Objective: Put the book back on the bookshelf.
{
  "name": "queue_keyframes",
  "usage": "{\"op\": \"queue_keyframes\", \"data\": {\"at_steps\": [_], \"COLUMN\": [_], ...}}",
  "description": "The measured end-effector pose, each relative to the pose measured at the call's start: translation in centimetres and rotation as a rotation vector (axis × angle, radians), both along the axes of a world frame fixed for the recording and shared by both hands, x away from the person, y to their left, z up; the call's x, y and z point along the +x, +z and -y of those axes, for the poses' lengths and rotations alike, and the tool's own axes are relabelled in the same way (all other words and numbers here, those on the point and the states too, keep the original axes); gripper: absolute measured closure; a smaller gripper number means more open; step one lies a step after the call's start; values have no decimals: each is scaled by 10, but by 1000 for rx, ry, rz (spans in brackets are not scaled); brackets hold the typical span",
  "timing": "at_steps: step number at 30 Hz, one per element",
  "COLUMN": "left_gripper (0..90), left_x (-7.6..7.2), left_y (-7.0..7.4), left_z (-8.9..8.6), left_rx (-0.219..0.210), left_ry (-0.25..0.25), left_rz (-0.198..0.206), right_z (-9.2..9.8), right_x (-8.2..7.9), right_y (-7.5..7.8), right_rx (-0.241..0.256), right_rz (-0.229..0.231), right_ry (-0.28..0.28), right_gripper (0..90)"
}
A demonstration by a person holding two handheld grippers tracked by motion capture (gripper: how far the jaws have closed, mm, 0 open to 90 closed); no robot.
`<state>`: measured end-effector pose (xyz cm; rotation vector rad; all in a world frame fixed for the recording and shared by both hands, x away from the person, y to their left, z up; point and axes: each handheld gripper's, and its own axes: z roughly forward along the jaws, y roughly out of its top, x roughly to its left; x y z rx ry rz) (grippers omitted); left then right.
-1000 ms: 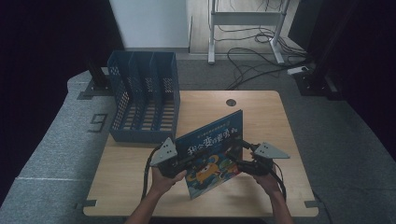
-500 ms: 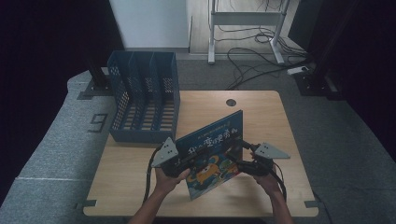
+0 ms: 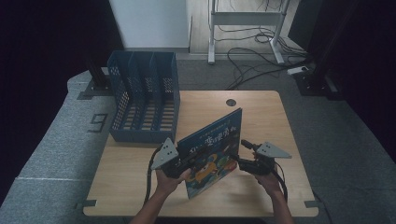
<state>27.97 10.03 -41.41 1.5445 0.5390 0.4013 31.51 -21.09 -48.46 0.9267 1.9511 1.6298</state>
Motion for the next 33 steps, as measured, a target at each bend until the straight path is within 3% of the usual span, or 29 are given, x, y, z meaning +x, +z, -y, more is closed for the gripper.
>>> {"op": "queue_keyframes", "data": {"at_steps": [8, 27, 33], "left_gripper": [818, 819, 820], "left_x": [-7, -7, -14], "left_y": [10, 20, 30], "left_z": [1, -7, -12], "left_rx": [61, 48, 82], "left_ry": [42, 54, 71], "left_rz": [51, 50, 72], "right_z": [4, 9, 16], "right_x": [-1, -2, -3], "right_y": [0, -4, -9], "right_rx": [6, 4, 9], "right_rz": [1, -12, -32], "right_ry": [-17, -37, -53], "right_gripper": [311, 314, 313]}}
